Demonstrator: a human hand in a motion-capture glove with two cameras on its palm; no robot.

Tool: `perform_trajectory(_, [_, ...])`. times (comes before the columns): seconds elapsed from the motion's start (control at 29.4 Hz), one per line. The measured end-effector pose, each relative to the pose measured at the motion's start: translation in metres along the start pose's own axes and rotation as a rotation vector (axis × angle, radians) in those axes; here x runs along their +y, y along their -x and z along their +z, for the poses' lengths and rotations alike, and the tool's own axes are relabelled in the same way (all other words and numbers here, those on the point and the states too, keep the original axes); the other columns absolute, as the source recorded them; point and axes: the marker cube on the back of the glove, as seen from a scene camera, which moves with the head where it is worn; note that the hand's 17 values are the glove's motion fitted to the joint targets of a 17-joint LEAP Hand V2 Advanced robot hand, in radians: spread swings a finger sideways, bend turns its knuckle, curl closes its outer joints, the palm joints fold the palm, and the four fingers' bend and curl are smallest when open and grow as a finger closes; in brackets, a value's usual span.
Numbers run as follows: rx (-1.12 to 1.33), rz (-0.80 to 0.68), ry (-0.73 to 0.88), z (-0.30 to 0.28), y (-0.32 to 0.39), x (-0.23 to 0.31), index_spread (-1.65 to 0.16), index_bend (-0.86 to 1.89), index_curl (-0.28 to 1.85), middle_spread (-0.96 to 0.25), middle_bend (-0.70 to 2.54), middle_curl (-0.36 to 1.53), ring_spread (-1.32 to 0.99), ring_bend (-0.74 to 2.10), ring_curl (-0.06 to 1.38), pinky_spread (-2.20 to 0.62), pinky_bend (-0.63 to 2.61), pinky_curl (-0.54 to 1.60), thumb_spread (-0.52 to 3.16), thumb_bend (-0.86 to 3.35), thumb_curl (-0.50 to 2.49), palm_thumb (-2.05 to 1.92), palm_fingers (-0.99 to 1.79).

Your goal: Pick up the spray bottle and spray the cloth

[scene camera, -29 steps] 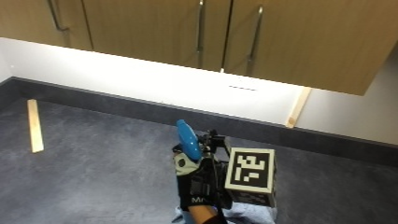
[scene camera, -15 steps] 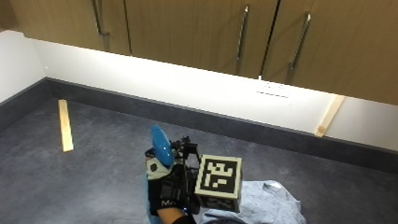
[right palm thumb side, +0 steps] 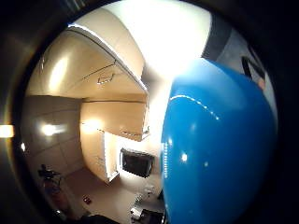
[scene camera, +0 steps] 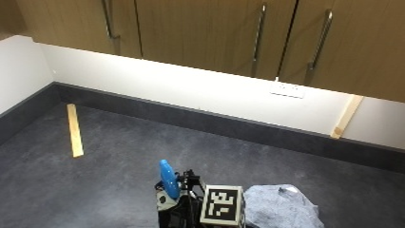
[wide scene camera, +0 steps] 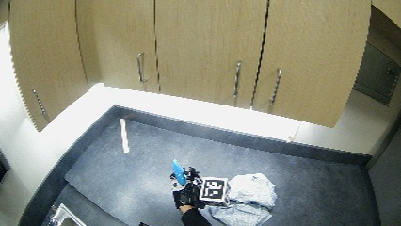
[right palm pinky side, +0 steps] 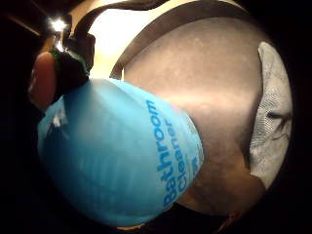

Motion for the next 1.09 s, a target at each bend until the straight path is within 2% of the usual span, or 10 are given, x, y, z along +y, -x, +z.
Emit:
perform_trajectory(0.61, [-0.003, 0.017, 0.034, 0.006, 0.000, 0.005, -0.15, 0.29, 0.64, -0.03, 0.33, 0.56, -0.07, 0.24, 0.49, 0.01, 0.18, 0.39, 0.62, -0.01, 0.76, 1.22, 1.08])
perform_trajectory(0.71, [0.044, -0.005, 0.073, 0.008, 0.003, 0.005, -0.16, 0.06, 0.57, -0.03, 0.24, 0.54, -0.05, 0.28, 0.51, 0.01, 0.32, 0.44, 0.68, -0.03, 0.74, 1.18, 0.84])
perform_trajectory(0.82, [0.079, -0.014, 0.102, 0.009, 0.003, 0.005, -0.22, -0.08, 0.50, -0.01, 0.14, 0.51, -0.02, 0.29, 0.54, 0.03, 0.49, 0.50, 0.78, -0.07, 0.71, 1.06, 0.43])
perform_trajectory(1.09, [0.078, -0.022, 0.139, 0.011, 0.001, 0.013, -0.30, -0.01, 0.31, 0.01, 0.17, 0.44, 0.01, 0.37, 0.49, 0.08, 0.65, 0.49, 0.89, -0.04, 0.66, 0.96, 0.31])
